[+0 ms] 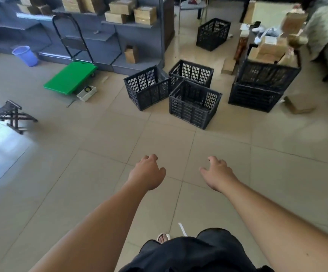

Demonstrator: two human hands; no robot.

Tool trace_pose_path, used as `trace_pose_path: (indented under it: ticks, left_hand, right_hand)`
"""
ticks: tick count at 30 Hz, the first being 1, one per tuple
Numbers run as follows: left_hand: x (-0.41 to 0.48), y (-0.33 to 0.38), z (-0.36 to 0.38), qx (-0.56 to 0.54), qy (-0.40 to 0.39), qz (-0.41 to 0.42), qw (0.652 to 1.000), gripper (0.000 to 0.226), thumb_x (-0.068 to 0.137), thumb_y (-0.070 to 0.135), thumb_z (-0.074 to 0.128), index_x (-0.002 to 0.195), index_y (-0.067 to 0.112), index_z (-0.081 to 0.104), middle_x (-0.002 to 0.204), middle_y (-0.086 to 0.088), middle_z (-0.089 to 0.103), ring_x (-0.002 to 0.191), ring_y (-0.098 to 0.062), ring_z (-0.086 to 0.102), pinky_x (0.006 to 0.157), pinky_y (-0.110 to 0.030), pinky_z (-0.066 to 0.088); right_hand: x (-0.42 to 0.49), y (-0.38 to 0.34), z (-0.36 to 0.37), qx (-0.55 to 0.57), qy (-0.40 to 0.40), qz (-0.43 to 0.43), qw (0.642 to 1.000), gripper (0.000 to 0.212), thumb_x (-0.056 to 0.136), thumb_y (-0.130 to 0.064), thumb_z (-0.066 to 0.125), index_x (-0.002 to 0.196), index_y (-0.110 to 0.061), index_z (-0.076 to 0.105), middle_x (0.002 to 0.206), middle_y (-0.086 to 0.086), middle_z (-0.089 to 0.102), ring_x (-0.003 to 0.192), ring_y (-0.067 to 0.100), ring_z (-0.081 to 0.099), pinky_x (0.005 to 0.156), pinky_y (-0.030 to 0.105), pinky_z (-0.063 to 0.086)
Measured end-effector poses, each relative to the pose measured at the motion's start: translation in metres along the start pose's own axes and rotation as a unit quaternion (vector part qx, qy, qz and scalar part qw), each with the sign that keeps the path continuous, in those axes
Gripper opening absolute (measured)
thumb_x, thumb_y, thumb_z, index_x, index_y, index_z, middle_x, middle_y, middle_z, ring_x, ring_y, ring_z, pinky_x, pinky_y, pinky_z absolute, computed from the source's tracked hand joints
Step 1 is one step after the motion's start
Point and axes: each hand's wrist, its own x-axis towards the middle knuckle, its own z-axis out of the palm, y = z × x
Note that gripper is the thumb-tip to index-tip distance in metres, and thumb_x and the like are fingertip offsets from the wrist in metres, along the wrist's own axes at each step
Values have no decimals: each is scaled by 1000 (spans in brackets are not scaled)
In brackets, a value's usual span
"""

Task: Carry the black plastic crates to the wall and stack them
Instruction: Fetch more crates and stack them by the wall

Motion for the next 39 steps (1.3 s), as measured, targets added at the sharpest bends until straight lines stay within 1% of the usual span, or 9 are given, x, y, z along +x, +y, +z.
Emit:
trace_pose_path:
  ticks: [3, 7, 13, 19, 23, 27, 31, 34, 39]
  left_hand:
    - [55, 14, -17, 15, -23, 17, 999, 60, 99, 42, 47, 153, 19, 36, 149, -7, 44, 126, -32, 56, 99, -48, 51]
    - [132, 48, -36, 36, -41, 38, 998, 60, 99, 41, 47, 153, 19, 36, 150, -6, 43, 126, -31, 54, 98, -48, 52]
    - [248, 104, -81, 48, -36, 34, 998, 60, 99, 40, 48, 154, 19, 37, 150, -7, 45, 133, -31, 48, 101, -49, 50]
    - [347, 145, -139, 17, -20, 2, 1000, 60, 99, 40, 48, 153, 18, 38, 149, -8, 45, 128, -34, 54, 99, -48, 52]
    - [409, 149, -166, 5, -32, -15, 999, 60, 99, 41, 49, 154, 18, 38, 152, -8, 44, 130, -33, 54, 102, -47, 51]
    - [488, 148, -197, 2, -43, -20, 999, 60, 99, 40, 49, 154, 17, 38, 152, -8, 45, 130, -32, 55, 101, -44, 51]
    - [579, 146, -233, 8, -54, -1, 999, 60, 99, 39, 49, 154, 17, 38, 152, -7, 44, 128, -32, 55, 101, -46, 50]
    - [642, 148, -262, 25, -70, 20, 997, 61, 98, 40, 49, 153, 18, 39, 151, -7, 45, 129, -32, 55, 104, -48, 49]
    - [729, 169, -293, 83, -98, 56, 990, 59, 99, 39, 49, 153, 17, 41, 151, -8, 48, 130, -31, 54, 100, -43, 50]
  right_hand:
    - [42, -5, -22, 56, 5, 45, 997, 65, 100, -48, 47, 157, -22, 30, 153, 17, 37, 135, 41, 44, 105, 43, 41]
    - [111, -8, -57, 98, 17, 85, 991, 63, 99, -45, 47, 156, -21, 32, 151, 19, 39, 135, 41, 45, 104, 41, 41]
    - [230, -32, -116, 131, 3, 88, 987, 64, 98, -41, 48, 155, -19, 33, 148, 19, 41, 129, 41, 49, 103, 41, 45]
    - [336, -73, -187, 100, 11, 73, 992, 60, 99, -40, 49, 153, -18, 37, 149, 19, 44, 133, 41, 47, 105, 40, 43]
    - [395, -103, -214, 97, 1, 72, 993, 60, 99, -40, 49, 154, -20, 37, 149, 18, 43, 133, 41, 47, 105, 41, 42]
    - [462, -134, -233, 91, -1, 94, 991, 61, 99, -43, 49, 154, -21, 36, 148, 17, 45, 131, 41, 49, 104, 43, 44]
    - [527, -170, -249, 104, 10, 131, 986, 60, 99, -44, 49, 153, -20, 38, 145, 19, 47, 127, 41, 52, 101, 44, 48]
    - [565, -198, -261, 126, 13, 155, 980, 60, 99, -47, 49, 152, -19, 39, 144, 19, 49, 127, 41, 53, 101, 43, 47]
    - [613, -226, -276, 181, 18, 184, 966, 60, 100, -43, 49, 154, -18, 37, 147, 18, 47, 128, 40, 52, 104, 46, 47]
